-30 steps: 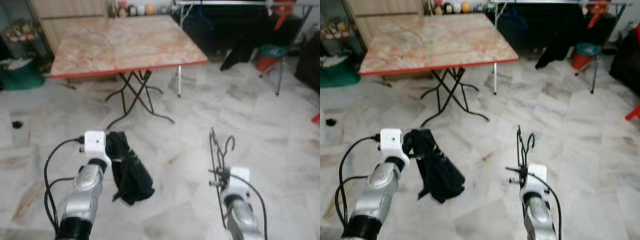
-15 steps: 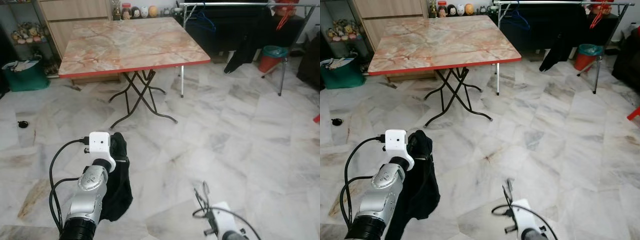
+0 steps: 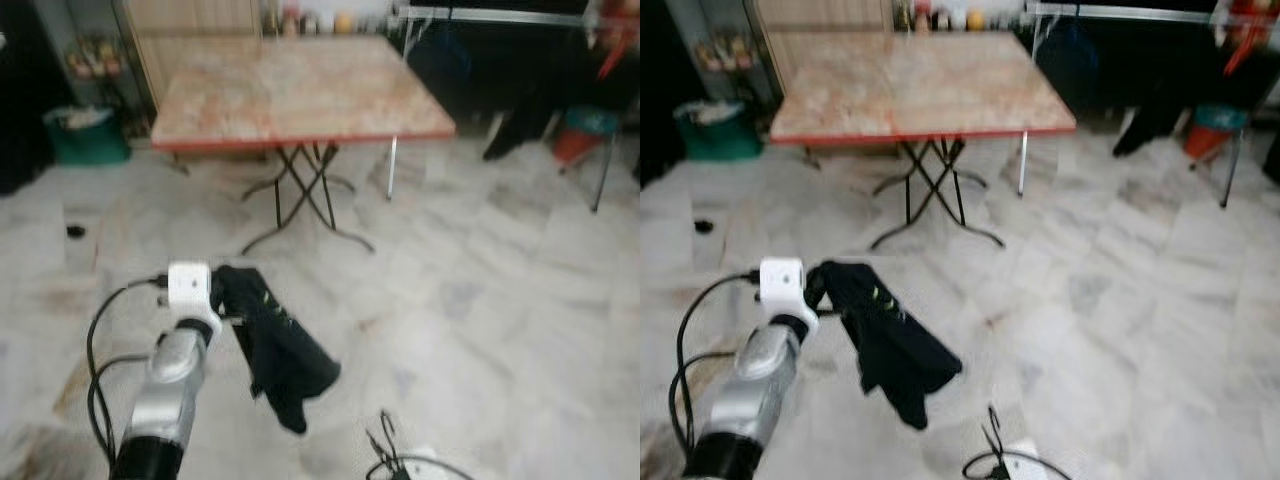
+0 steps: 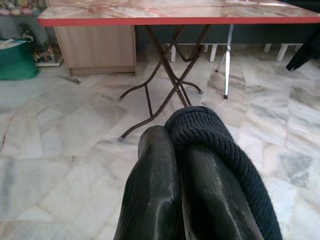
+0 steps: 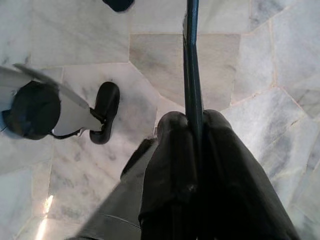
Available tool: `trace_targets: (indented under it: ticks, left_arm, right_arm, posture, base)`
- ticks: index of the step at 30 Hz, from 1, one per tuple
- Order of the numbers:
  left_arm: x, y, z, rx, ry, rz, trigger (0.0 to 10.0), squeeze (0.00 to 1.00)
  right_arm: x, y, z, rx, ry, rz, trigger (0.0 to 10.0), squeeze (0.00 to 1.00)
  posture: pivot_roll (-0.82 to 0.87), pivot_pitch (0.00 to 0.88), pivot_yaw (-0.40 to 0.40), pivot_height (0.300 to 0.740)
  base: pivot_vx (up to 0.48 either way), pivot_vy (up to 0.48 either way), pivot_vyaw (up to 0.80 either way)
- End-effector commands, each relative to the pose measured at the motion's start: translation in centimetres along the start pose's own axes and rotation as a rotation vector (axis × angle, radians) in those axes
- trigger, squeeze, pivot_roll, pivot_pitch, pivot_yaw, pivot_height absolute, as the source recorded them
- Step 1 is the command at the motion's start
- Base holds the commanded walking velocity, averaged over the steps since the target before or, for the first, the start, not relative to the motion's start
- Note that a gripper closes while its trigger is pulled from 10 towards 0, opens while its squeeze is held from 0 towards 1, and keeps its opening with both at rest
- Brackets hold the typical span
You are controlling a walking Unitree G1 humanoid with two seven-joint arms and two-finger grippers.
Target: Hang hanger
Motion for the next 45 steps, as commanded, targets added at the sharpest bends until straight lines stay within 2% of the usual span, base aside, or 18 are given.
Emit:
trace_targets:
  ticks: [1, 6, 10, 14, 21, 45]
  left_arm:
    - [0.9, 0.3, 0.9, 0.032, 0.022, -0.029, 10.0, 0.0]
    - [1.2, 0.3, 0.7, 0.026, 0.024, -0.039, 10.0, 0.0]
    - [1.2, 0.3, 0.7, 0.025, 0.025, -0.04, 10.0, 0.0]
    - [1.1, 0.3, 0.7, 0.025, 0.027, -0.037, 10.0, 0.0]
    - [1.1, 0.4, 0.7, 0.024, 0.027, -0.039, 10.0, 0.0]
    - [1.1, 0.3, 1.0, 0.035, 0.019, -0.027, 10.0, 0.0]
  right_arm:
    - [-0.5, -0.1, -1.1, -0.035, 0.032, 0.007, 10.0, 0.0]
    - [0.4, -0.1, -0.8, -0.04, 0.012, -0.037, 10.0, 0.0]
    - [1.3, -0.1, -0.7, -0.048, 0.068, -0.08, 10.0, 0.0]
    - [1.5, 0.0, -0.3, -0.04, 0.06, -0.086, 10.0, 0.0]
    - [2.2, 0.0, 0.1, -0.038, 0.141, -0.129, 10.0, 0.0]
    - [2.1, 0.0, -0.2, -0.032, 0.149, -0.112, 10.0, 0.0]
  posture:
    - [0.01, 0.0, 0.014, 0.74]
    - [0.01, 0.0, 0.013, 0.74]
    - [0.01, 0.0, 0.013, 0.74]
    - [0.01, 0.0, 0.012, 0.74]
    - [0.01, 0.0, 0.014, 0.74]
    - [0.0, 0.0, 0.009, 0.74]
  base:
    - [0.356, 0.0, 0.0]
    - [0.361, 0.0, 0.0]
    - [0.36, 0.0, 0.0]
    - [0.361, 0.0, 0.0]
    - [0.36, 0.0, 0.0]
    - [0.361, 0.0, 0.0]
Point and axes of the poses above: a point about 5 cm out from each wrist's last joint towards the gripper, its own y axis pointing out of the wrist towards the gripper, its own z axis along the axis of the wrist's last joint, x = y × z, the point moved 6 cm from there along y, pointing out of the wrist towards the gripper, and after that the axes turned 10 degrees about -y, right-handed, at the moved point
